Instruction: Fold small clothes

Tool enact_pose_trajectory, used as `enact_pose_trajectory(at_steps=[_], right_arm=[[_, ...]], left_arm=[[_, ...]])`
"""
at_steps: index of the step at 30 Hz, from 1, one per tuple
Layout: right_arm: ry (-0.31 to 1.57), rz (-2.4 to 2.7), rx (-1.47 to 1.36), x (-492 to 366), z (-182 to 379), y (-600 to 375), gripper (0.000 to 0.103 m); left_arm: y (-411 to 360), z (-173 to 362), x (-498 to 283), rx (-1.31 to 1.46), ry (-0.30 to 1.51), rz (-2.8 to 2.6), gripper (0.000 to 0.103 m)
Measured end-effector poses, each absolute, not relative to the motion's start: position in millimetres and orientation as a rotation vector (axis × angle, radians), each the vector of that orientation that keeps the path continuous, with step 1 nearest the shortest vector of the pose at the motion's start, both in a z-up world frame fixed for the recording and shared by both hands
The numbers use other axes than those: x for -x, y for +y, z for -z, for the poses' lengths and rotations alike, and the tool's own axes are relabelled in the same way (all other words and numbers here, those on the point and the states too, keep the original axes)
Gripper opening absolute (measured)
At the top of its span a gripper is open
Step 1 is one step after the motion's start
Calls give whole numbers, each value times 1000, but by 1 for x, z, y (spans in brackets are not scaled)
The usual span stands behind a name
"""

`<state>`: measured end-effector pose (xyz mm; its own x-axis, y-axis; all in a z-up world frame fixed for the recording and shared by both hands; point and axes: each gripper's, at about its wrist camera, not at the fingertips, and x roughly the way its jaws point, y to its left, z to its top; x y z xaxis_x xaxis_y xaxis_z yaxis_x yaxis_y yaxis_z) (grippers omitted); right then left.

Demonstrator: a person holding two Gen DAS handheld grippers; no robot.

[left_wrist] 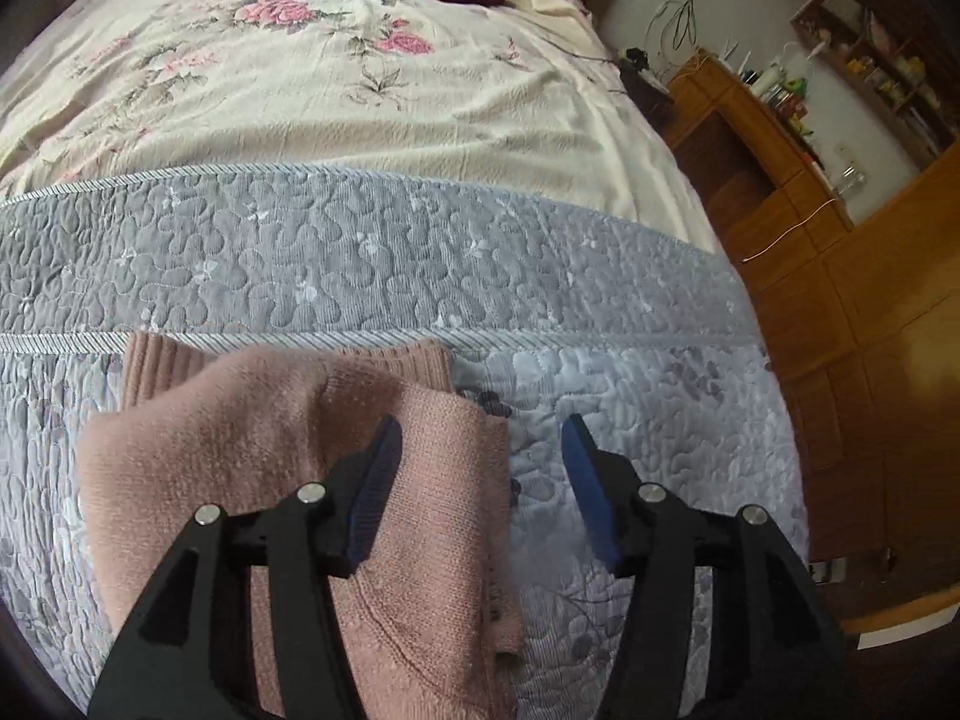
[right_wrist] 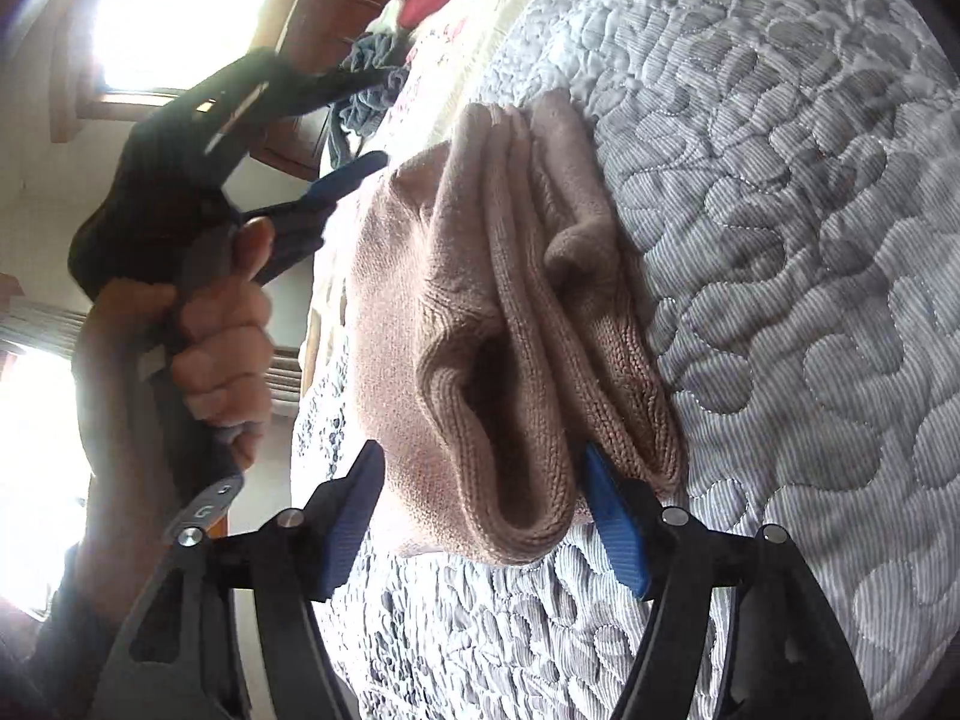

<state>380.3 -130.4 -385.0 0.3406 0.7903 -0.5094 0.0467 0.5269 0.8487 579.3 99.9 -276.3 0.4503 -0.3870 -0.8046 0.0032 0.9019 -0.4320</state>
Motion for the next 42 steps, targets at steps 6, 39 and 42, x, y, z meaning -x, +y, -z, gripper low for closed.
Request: enact_pose_trajectory(at_steps=[6, 39, 42], right_arm=[[1236, -772, -981, -419, 386, -138, 69], [1287, -718, -776, -535, 396, -104, 32], [1262, -715, -807, -552, 387, -107, 56]], left_arm=[[165, 245, -530, 446, 1061, 446, 68], [196, 379, -435, 905, 1262, 701, 62], [209, 359, -448, 932, 1190, 732, 62]])
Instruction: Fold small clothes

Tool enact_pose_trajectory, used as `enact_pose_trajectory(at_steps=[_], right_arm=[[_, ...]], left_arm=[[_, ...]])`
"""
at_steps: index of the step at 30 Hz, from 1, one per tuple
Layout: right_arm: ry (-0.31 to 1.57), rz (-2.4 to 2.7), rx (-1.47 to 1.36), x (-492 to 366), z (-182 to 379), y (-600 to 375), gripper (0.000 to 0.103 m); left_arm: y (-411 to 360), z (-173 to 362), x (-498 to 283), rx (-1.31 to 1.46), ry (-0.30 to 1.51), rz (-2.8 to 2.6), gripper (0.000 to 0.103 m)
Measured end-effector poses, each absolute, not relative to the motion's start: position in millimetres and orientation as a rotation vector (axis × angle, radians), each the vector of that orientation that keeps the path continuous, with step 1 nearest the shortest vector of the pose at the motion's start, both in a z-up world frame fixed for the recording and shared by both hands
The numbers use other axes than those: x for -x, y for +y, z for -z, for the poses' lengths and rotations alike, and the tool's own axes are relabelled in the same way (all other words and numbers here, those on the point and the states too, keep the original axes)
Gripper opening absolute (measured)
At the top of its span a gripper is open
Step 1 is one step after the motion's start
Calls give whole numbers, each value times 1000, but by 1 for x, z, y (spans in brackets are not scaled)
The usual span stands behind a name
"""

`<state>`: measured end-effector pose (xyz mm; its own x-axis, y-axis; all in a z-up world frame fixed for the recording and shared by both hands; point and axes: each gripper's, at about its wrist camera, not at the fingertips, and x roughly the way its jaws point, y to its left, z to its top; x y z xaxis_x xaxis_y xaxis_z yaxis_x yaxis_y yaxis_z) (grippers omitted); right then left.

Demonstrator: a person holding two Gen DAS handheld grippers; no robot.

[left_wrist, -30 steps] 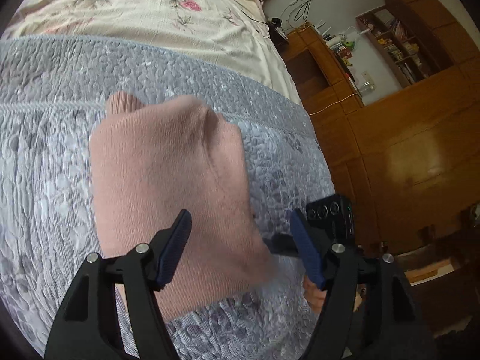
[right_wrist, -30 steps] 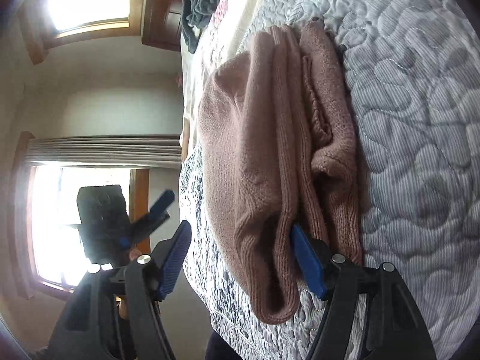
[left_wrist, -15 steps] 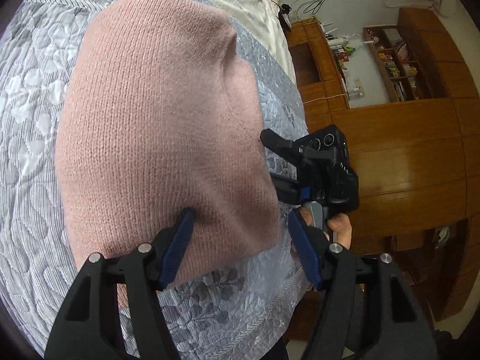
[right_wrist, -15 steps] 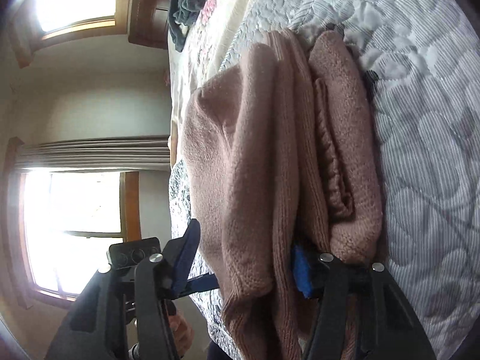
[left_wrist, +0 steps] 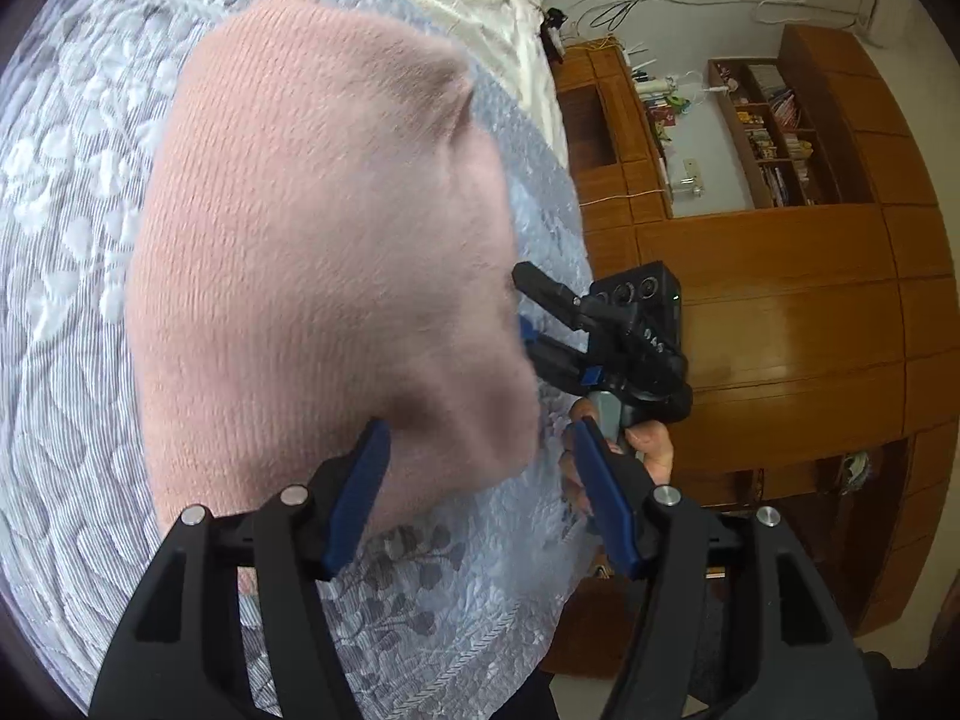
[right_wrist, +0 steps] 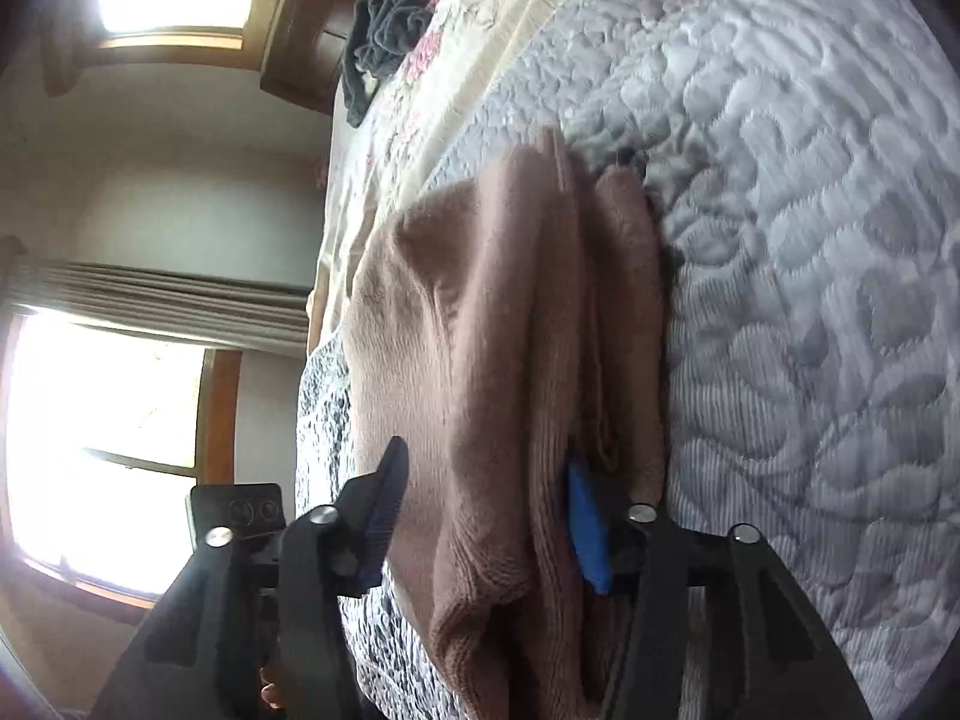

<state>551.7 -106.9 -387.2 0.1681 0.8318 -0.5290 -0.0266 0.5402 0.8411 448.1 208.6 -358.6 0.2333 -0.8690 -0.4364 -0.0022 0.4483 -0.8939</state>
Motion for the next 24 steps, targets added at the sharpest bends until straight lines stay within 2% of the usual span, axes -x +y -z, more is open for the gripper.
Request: enact_pose_trajectory(at_steps=[4, 5, 6, 7, 8, 10, 11, 13, 15, 16, 17, 20, 22, 23, 24], right_arm=[[1259, -649, -865, -587, 388, -114, 59], [1265, -653, -844, -595, 387, -109, 55], [1273, -665, -804, -601, 386, -102, 50], [1277, -668, -747, -605, 384, -97, 28], [1281, -649, -686, -611, 383, -91, 16], [1305, -589, -668, -618, 396, -95, 16], [1312, -565, -670, -619, 403, -100, 21], [1307, -544, -685, -621, 409, -106, 23], [1279, -563, -666, -621, 396, -103, 26], [1241, -568, -632, -615, 384, -105, 27], [1198, -576, -614, -615, 371, -105, 27], [1132, -647, -608, -617, 348, -99, 28], [1196, -707, -609, -623, 358, -88, 28], [1262, -726, -616, -621, 372, -87, 26], [1302, -697, -582, -623, 385, -83, 20]], left_arm=[[223, 332, -492, 941, 1105, 739, 62], [225, 328, -504, 942, 1092, 741, 62], [226, 327, -518, 939, 1088, 746, 62], [227, 327, -530, 931, 1093, 743, 62], [227, 330, -541, 916, 1101, 731, 62], [228, 350, -559, 891, 1161, 675, 62], [229, 365, -566, 871, 1200, 627, 47], [238, 387, -574, 874, 1241, 589, 37], [243, 387, -576, 906, 1236, 583, 38], [244, 379, -574, 916, 1215, 605, 48], [245, 369, -570, 915, 1179, 634, 52], [240, 349, -564, 892, 1118, 729, 52], [239, 360, -570, 856, 1153, 671, 52], [238, 374, -573, 856, 1200, 640, 48], [237, 384, -575, 832, 1227, 622, 43]])
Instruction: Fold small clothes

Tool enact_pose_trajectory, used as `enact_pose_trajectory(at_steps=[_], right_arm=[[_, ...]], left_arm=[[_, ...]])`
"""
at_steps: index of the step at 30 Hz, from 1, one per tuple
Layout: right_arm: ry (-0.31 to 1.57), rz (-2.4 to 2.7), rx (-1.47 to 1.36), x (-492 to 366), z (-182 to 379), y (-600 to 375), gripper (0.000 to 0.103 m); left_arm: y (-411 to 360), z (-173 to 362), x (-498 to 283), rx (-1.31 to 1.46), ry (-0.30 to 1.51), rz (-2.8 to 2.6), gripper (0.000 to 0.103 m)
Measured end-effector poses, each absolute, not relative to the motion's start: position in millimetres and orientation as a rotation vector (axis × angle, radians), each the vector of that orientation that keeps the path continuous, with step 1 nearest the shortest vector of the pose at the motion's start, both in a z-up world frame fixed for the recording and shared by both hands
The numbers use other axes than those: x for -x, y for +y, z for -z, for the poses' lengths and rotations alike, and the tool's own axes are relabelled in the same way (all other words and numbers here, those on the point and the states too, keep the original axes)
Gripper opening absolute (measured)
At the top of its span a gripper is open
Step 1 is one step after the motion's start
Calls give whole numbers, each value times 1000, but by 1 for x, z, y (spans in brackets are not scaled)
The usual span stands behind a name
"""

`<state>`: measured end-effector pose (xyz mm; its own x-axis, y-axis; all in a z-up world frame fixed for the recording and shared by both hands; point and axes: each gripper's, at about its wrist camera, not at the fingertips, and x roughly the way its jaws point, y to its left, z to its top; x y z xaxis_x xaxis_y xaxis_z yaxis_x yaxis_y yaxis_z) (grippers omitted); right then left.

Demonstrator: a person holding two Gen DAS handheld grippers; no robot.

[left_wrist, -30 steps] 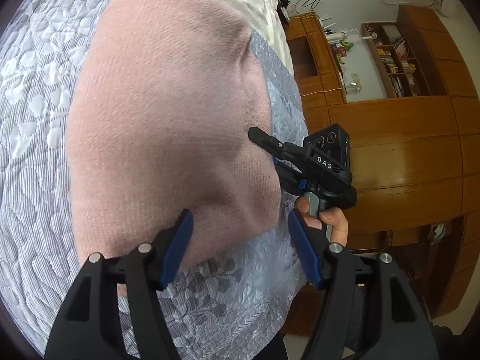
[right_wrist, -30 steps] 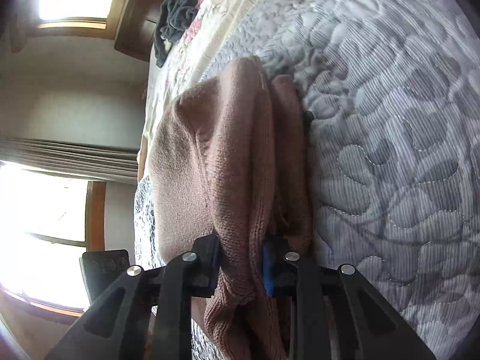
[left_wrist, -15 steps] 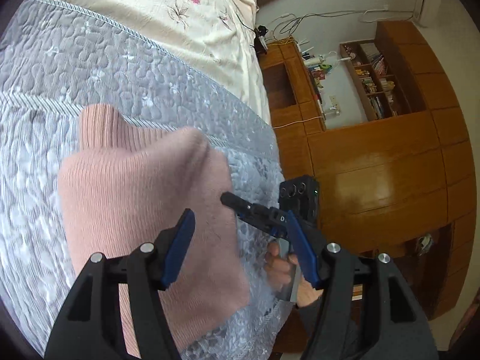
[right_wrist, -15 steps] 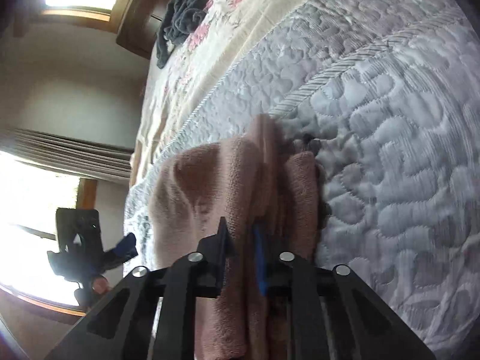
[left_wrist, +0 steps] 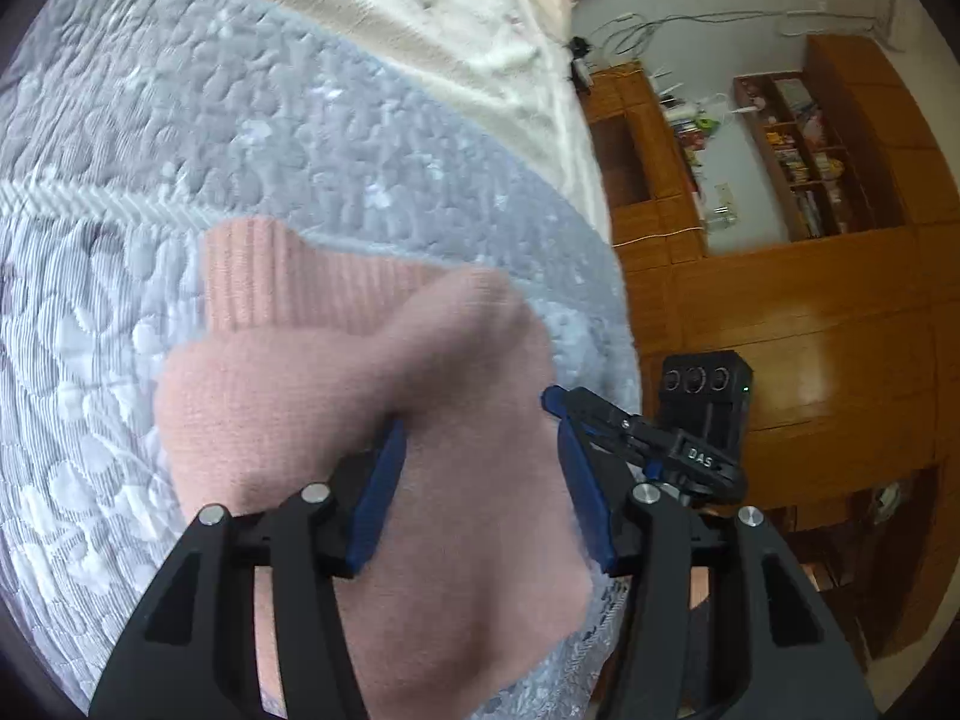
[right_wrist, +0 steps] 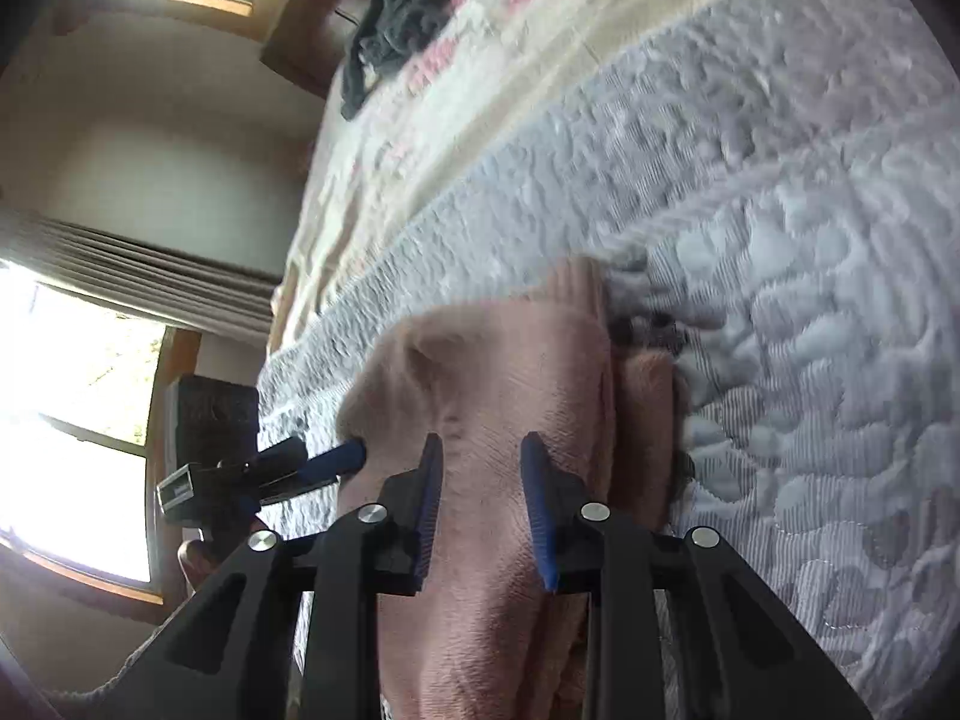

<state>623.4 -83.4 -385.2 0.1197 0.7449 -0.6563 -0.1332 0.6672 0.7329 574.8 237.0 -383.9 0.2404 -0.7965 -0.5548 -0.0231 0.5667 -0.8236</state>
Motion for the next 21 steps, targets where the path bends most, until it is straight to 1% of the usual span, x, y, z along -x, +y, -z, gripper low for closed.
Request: enact_pose_trajectory(at_steps=[1, 2, 3, 4, 5, 6, 7, 9, 11, 12, 13, 14, 15, 16, 17, 18, 19, 21], right_arm=[[1315, -653, -541, -625, 395, -85, 0], [1317, -648, -549, -626, 400, -91, 0], [1317, -642, -568, -627, 400, -96, 0], [1304, -633, -551, -626, 393, -99, 0], [1280, -646, -532, -620, 381, -100, 4], [1262, -684, -534, -613, 370, -99, 6], [1249, -740, -540, -604, 358, -95, 8], [1240, -851, -499, -582, 342, -81, 10], [1288, -878, -435, -567, 350, -69, 10], [1322, -851, -391, -563, 362, -67, 6], [1340, -830, -384, -562, 374, -70, 0], [1350, -820, -427, -563, 384, -78, 0], [1346, -793, -458, -564, 386, -87, 0], [1335, -758, -464, -563, 382, -93, 0], [1323, -740, -445, -560, 374, -94, 0], [1307, -756, -445, -553, 363, -93, 2], [1295, -794, -452, -544, 352, -91, 4], [1296, -878, -423, -528, 341, -78, 6]], left_arm=[[236, 389, -576, 798, 1234, 605, 32], [237, 390, -576, 793, 1235, 599, 27], [241, 391, -575, 806, 1235, 599, 27], [243, 386, -573, 805, 1229, 595, 31], [245, 376, -567, 802, 1205, 602, 39], [247, 365, -557, 802, 1173, 644, 41], [246, 353, -545, 791, 1149, 705, 41], [238, 339, -519, 739, 1134, 790, 41], [231, 350, -508, 685, 1191, 772, 41], [230, 362, -508, 662, 1226, 734, 40], [230, 373, -509, 655, 1245, 716, 31], [230, 381, -510, 651, 1258, 700, 15], [233, 388, -511, 662, 1271, 674, 6], [236, 390, -511, 670, 1276, 653, 1], [238, 385, -509, 684, 1274, 640, 3], [239, 376, -503, 693, 1251, 658, 13], [236, 366, -494, 695, 1228, 693, 33], [228, 356, -481, 669, 1216, 737, 35]])
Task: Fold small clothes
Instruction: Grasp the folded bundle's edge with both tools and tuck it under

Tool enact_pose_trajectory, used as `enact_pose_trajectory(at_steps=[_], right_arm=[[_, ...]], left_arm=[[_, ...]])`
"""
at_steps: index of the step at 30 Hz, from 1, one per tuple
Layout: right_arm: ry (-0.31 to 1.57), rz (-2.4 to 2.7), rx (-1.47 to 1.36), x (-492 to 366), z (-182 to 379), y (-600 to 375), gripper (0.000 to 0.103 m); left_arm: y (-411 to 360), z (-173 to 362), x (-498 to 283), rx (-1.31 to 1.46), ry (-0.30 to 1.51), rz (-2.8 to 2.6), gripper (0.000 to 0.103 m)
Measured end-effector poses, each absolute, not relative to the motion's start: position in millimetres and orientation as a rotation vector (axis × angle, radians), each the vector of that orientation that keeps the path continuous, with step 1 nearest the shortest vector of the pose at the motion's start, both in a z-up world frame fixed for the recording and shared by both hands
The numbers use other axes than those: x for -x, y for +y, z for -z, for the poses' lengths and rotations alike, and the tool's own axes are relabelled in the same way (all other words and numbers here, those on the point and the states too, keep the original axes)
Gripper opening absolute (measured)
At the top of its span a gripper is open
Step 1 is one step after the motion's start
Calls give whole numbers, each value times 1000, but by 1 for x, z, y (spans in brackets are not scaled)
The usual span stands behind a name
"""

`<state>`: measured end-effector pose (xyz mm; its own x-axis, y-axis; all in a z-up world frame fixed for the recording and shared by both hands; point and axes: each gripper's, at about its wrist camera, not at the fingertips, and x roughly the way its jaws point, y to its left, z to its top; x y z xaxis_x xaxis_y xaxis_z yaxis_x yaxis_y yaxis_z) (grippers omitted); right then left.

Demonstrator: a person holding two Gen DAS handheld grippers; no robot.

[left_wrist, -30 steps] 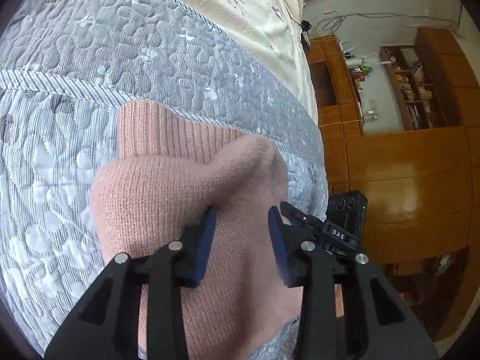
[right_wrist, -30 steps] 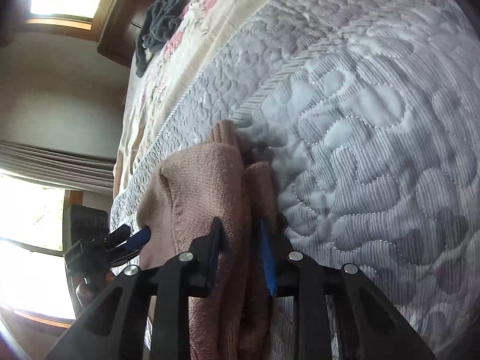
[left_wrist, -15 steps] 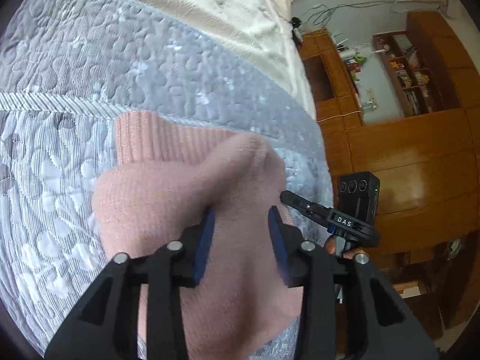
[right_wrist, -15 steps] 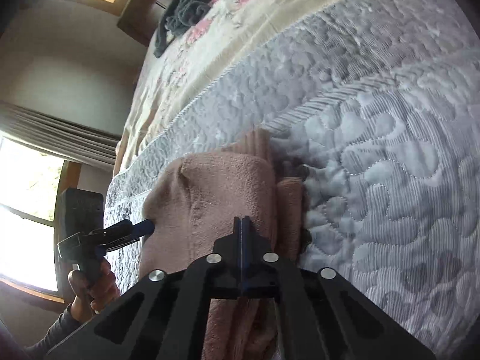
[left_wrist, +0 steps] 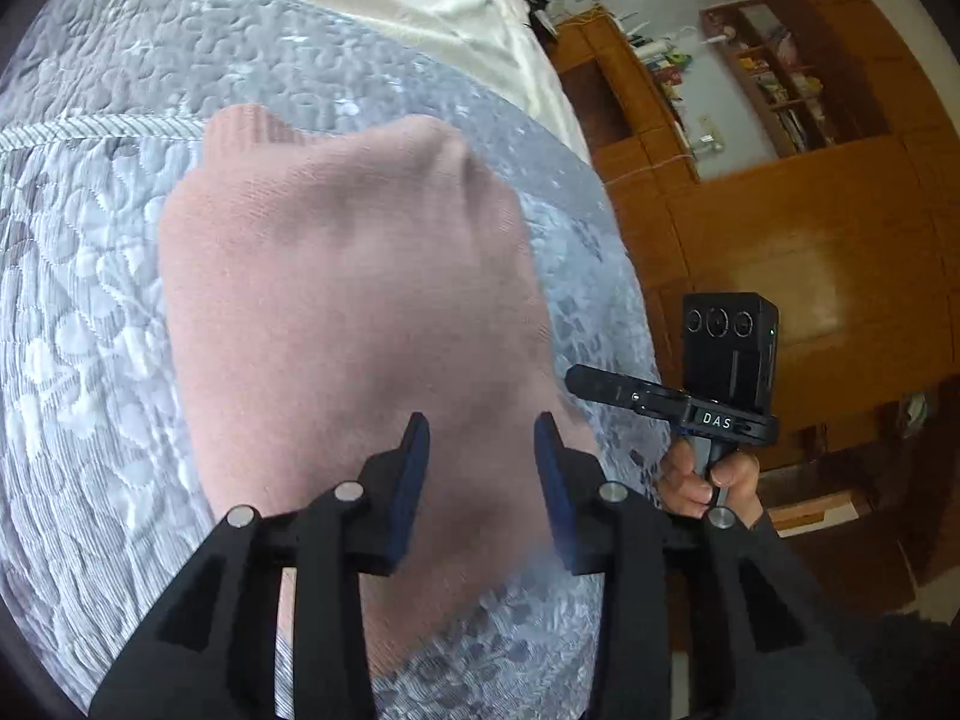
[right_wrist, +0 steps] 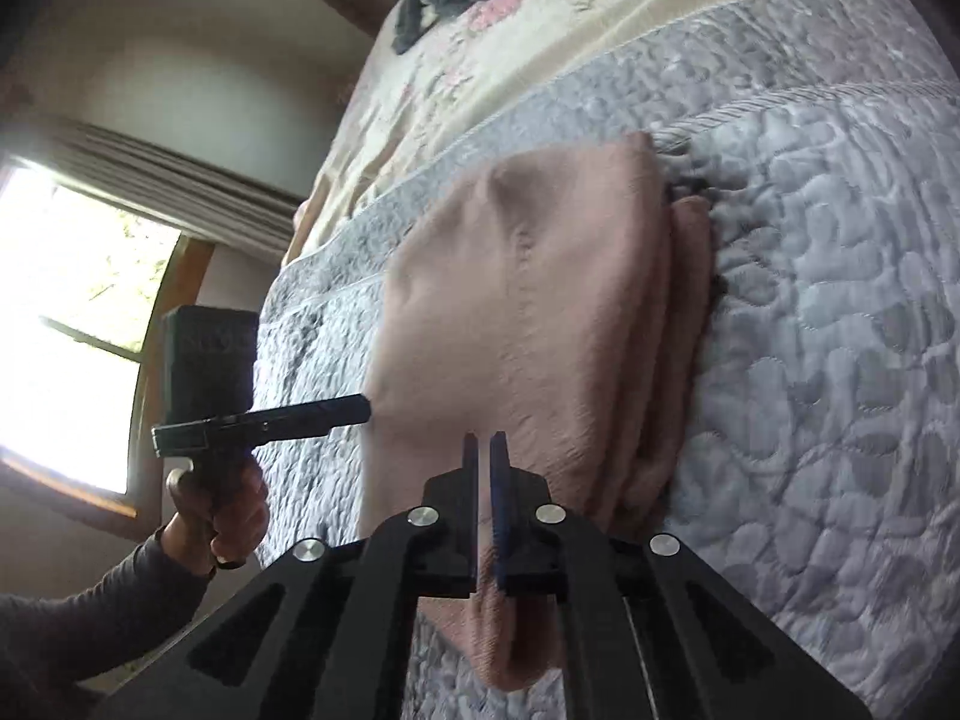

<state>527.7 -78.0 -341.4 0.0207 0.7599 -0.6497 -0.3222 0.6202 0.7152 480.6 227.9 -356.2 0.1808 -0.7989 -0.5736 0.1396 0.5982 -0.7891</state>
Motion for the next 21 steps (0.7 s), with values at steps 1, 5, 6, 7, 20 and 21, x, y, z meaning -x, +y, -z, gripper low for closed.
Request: enact_pose_trajectory(at_steps=[1, 5, 6, 7, 20, 21], right_arm=[[1313, -886, -392, -522, 344, -72, 6], [1404, -762, -340, -518, 386, -84, 0], [1409, -750, -388, -516, 388, -91, 0], [1398, -738, -396, -513, 382, -95, 0], [1386, -751, -513, -484, 355, -128, 54], [1370, -734, -553, -490, 349, -140, 61]], left_arm=[[224, 360, -477, 647, 1230, 720, 37], [218, 389, -475, 606, 1311, 644, 13], [219, 387, -475, 633, 1315, 645, 14], [219, 382, -472, 642, 1310, 647, 24], [239, 369, -400, 638, 1303, 610, 86], [251, 365, -395, 651, 1280, 583, 90]])
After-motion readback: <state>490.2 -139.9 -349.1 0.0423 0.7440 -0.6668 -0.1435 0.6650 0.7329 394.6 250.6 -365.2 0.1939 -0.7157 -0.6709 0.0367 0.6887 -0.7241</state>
